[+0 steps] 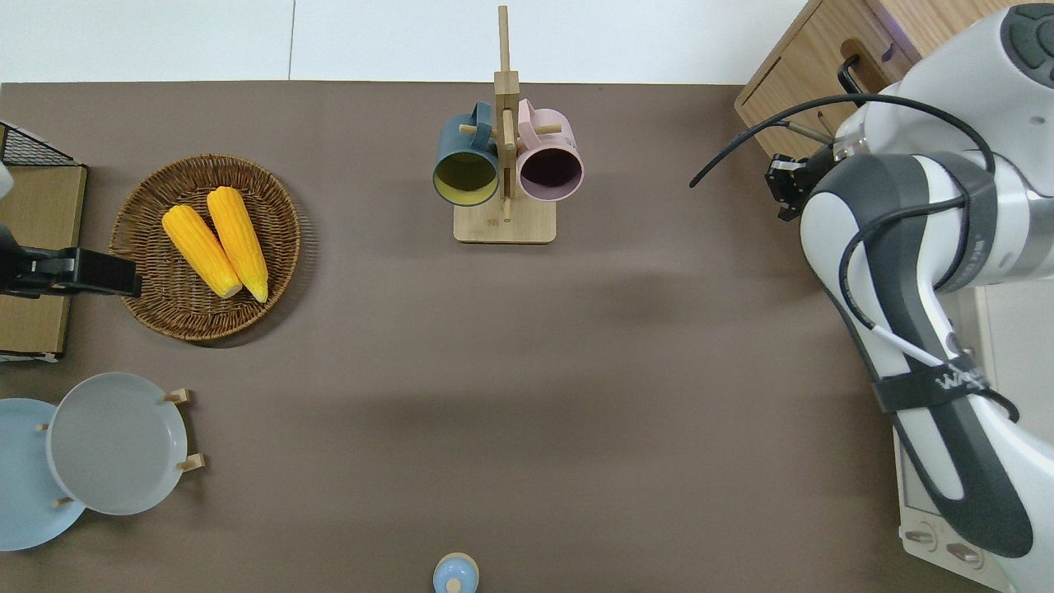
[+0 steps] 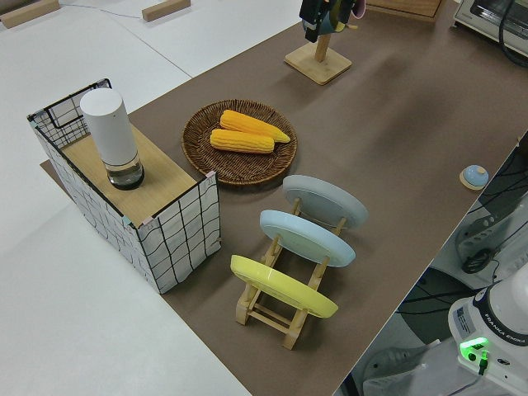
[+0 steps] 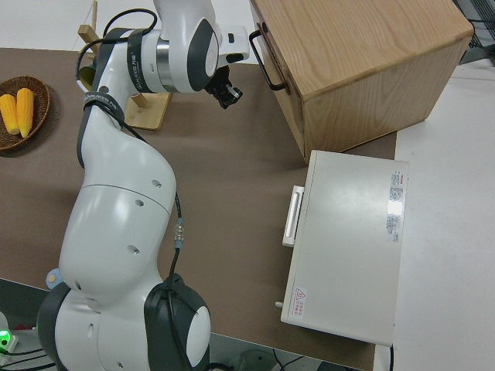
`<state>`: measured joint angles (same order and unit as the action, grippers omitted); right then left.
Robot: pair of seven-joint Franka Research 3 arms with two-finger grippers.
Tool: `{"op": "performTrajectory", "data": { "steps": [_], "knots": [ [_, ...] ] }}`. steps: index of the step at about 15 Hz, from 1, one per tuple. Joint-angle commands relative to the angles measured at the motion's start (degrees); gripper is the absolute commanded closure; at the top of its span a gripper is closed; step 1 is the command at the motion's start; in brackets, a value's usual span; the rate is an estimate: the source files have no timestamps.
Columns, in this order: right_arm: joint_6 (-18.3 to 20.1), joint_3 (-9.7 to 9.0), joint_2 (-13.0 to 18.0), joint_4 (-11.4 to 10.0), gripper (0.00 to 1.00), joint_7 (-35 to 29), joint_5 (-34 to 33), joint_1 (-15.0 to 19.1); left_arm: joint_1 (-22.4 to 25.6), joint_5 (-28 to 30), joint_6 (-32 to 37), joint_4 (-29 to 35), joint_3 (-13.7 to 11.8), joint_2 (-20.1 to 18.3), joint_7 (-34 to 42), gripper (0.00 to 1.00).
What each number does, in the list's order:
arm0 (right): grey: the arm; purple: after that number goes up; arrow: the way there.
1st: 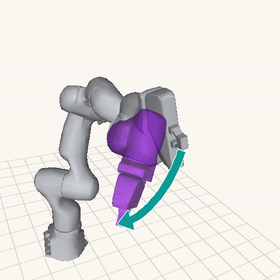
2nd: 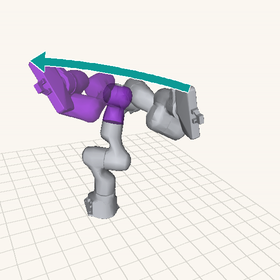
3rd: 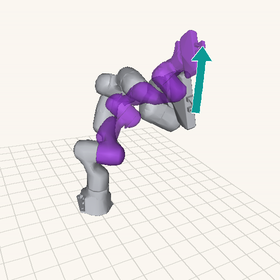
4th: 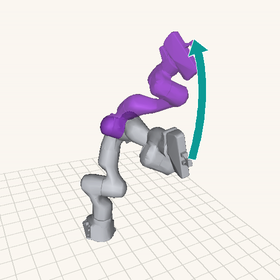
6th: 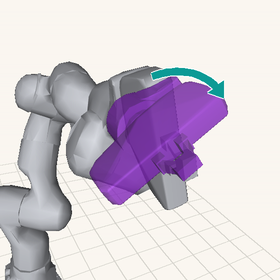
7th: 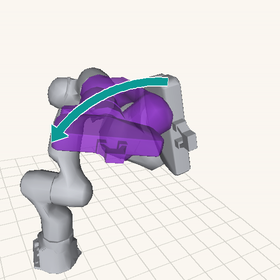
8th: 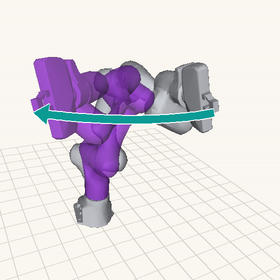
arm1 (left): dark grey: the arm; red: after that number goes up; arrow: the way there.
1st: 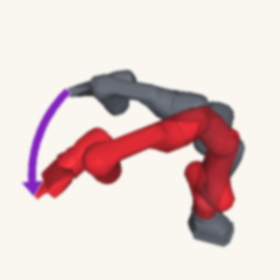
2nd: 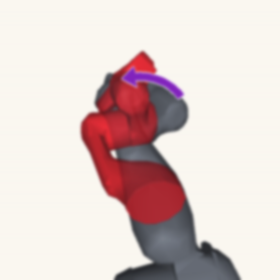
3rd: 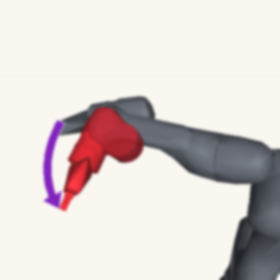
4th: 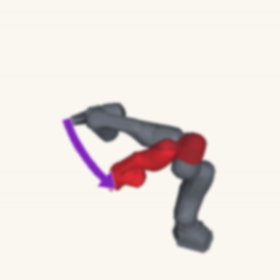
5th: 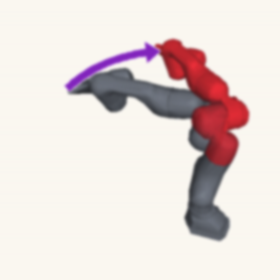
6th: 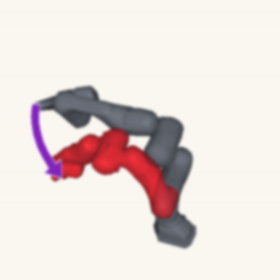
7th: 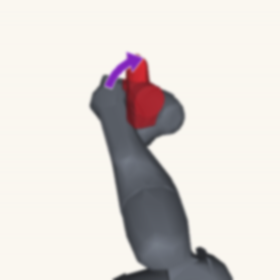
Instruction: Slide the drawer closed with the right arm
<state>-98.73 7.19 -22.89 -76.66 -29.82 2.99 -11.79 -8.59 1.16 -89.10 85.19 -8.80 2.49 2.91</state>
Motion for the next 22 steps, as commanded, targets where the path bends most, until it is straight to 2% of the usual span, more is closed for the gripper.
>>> {"op": "performTrajectory", "data": {
  "steps": [1, 2, 5, 7, 9, 14, 17, 18, 19, 21, 22],
  "knots": [
    [5.1, 0.72, 4.0, -1.2, 1.0, 6.5, -1.3, -2.1, -1.0, -0.7, 0.0, -1.2, -1.0, 0.8, 0.4, 0.0],
    [6.2, 0.81, 5.1, -1.5, 1.0, 8.3, -1.3, -2.2, -1.0, -0.7, 0.0, -1.2, -1.0, 0.8, 0.4, 0.0],
    [8.7, 0.81, 11.6, -5.5, 1.0, 15.6, -1.4, -2.0, -1.0, -0.7, 0.0, -1.2, -1.0, 0.8, 0.4, 0.0],
    [10.0, 0.81, 14.5, -7.4, 1.0, 19.7, -1.6, -1.9, -1.0, -0.7, 0.0, -1.2, -1.0, 0.8, 0.4, 0.0],
    [10.3, 0.81, 18.6, -10.5, 1.0, 25.4, -4.4, -1.5, -1.0, -0.7, 0.0, -1.2, -1.0, 0.8, 0.4, 0.0],
    [10.3, 0.81, 22.4, -13.2, 1.0, 32.2, -6.7, 0.2, -1.0, -0.7, 0.0, -1.2, -1.0, 0.8, 0.4, 0.0],
    [10.0, 0.72, 22.3, -12.5, 1.0, 32.0, -6.9, 0.5, -1.0, -0.7, 0.0, -1.2, -1.0, 0.8, 0.4, 0.0],
    [9.7, 0.72, 22.2, -12.5, 0.922, 31.8, -6.9, 0.5, -1.0, -0.7, 0.0, -1.2, -1.0, 0.8, 0.4, 0.0],
    [9.4, 0.72, 21.9, -12.1, 0.786, 31.8, -6.8, 0.6, -1.0, -0.7, 0.0, -1.2, -1.0, 0.8, 0.4, 0.0],
    [9.7, 0.63, 21.1, -10.6, 0.004, 31.8, -6.6, 1.1, -1.0, -0.7, 0.0, -1.2, -1.0, 0.8, 0.4, 0.0],
    [9.9, 0.63, 20.9, -10.0, 0.009, 31.7, -6.2, 1.2, -1.0, -0.7, 0.0, -1.2, -1.0, 0.8, 0.4, 0.0]
  ]
}}
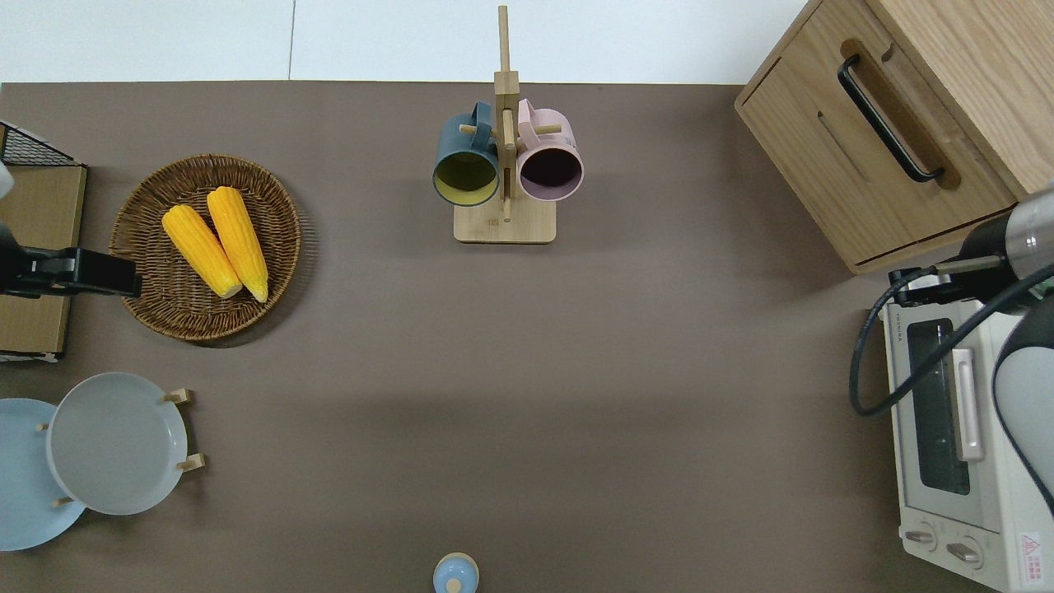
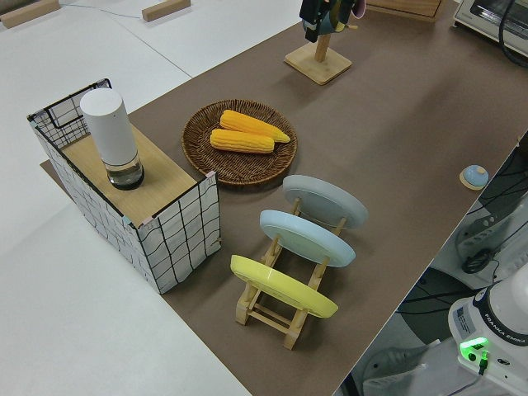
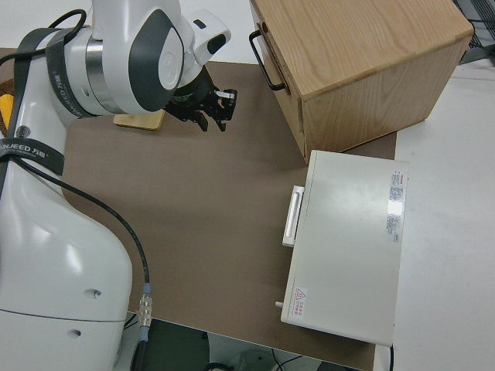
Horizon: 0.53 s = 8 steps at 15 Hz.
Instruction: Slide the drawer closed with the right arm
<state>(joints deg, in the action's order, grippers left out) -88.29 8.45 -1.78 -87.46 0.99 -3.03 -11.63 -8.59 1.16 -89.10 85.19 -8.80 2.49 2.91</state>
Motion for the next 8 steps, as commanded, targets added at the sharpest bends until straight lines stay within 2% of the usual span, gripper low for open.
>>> {"op": "performTrajectory", "data": {
  "steps": [1, 4, 8],
  "knots": [
    [-0.3, -0.63, -0.5, 1.5, 0.009, 0.9, 0.5, 1.1, -1.0, -0.7, 0.0, -1.2, -1.0, 0.8, 0.4, 0.0],
    [-0.1, -0.63, -0.9, 2.7, 0.009, 1.5, 3.3, 1.3, -1.0, -0.7, 0.0, -1.2, -1.0, 0.8, 0.4, 0.0],
    [-0.2, -0.71, -1.4, 3.6, 0.009, 1.5, 2.9, 0.8, -1.0, -0.7, 0.0, -1.2, -1.0, 0.8, 0.4, 0.0]
  ]
}}
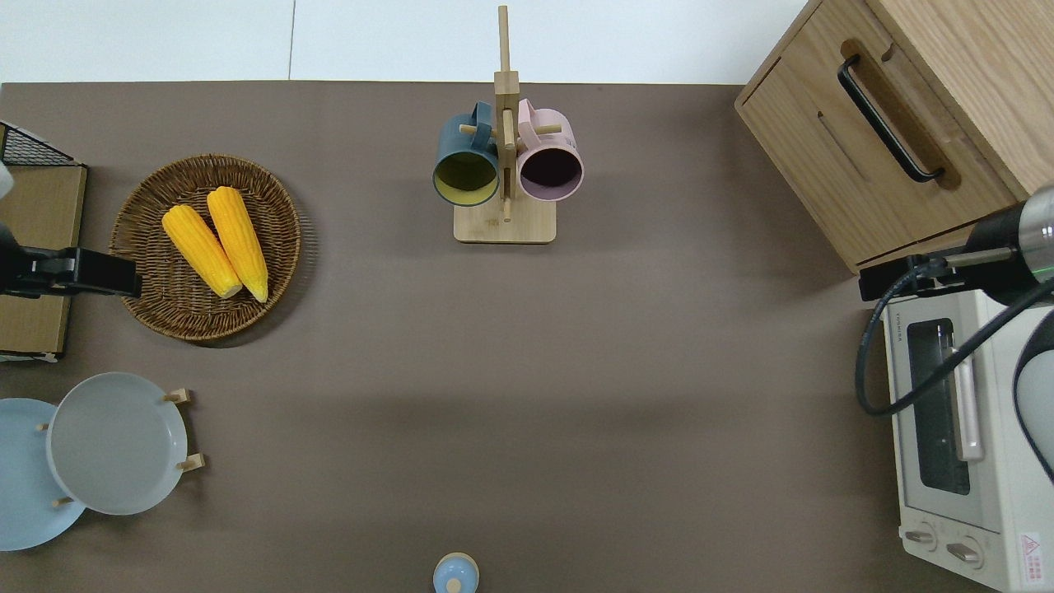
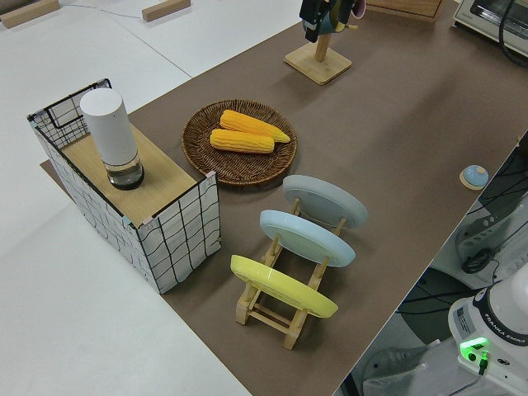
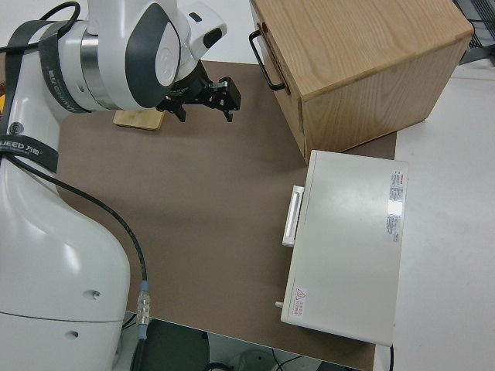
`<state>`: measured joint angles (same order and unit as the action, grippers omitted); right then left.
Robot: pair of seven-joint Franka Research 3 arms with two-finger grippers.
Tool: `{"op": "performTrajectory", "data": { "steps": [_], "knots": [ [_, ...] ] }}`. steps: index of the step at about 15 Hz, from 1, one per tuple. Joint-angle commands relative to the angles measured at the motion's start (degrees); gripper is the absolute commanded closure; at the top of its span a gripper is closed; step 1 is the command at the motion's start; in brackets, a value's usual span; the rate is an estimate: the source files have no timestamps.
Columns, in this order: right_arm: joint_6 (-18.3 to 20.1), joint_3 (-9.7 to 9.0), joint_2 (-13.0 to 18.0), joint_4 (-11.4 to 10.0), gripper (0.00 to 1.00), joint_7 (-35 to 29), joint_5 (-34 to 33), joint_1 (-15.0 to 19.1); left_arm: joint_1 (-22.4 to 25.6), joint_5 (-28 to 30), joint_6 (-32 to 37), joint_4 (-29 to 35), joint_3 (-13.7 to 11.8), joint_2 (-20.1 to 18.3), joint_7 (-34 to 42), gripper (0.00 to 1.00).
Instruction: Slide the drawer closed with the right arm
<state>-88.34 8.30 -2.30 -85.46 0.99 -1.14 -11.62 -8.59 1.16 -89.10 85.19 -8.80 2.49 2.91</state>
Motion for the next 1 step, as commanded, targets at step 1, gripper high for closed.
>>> {"op": "performTrajectory", "data": {
  "steps": [1],
  "knots": [
    [-0.2, -0.57, -0.9, 1.6, 0.009, 1.4, 1.2, 1.1, -1.0, -0.7, 0.0, -1.2, -1.0, 0.8, 0.4, 0.0]
  ]
}}
